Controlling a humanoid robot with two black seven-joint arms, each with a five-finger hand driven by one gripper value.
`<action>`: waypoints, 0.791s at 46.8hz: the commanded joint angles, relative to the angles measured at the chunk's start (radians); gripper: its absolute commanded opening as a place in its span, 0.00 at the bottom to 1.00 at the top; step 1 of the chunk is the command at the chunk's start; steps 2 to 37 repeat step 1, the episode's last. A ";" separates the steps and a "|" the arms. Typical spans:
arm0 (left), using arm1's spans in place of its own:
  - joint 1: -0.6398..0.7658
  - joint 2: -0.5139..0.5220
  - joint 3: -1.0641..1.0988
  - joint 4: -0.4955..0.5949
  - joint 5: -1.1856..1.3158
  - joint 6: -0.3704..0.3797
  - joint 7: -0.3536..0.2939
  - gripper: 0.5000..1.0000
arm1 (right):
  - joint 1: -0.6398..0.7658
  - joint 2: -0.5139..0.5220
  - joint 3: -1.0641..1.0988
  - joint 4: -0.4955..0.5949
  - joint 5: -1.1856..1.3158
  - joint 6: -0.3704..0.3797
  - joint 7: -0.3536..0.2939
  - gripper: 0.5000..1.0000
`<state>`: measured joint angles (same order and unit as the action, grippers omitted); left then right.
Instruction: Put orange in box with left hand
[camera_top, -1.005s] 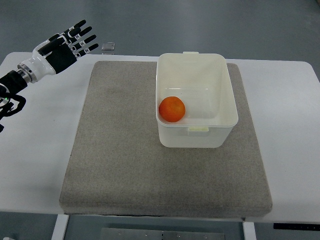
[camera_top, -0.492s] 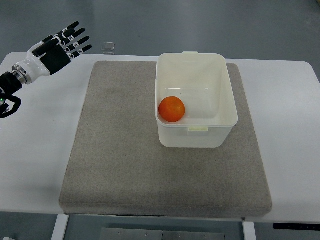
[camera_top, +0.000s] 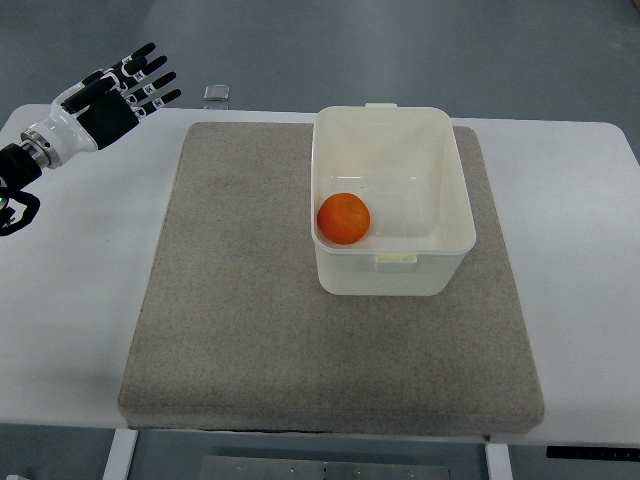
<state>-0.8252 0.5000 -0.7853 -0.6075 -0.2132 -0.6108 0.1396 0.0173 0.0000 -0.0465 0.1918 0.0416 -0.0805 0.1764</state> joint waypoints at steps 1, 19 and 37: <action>0.000 0.000 0.000 0.000 0.000 0.000 0.000 0.99 | -0.002 0.000 0.001 0.000 0.001 -0.004 0.002 0.85; 0.000 0.000 0.000 0.000 0.000 0.000 0.000 0.99 | -0.002 0.000 0.001 0.000 0.001 -0.004 0.002 0.85; 0.000 0.000 0.000 0.000 0.000 0.000 0.000 0.99 | -0.002 0.000 0.001 0.000 0.001 -0.004 0.002 0.85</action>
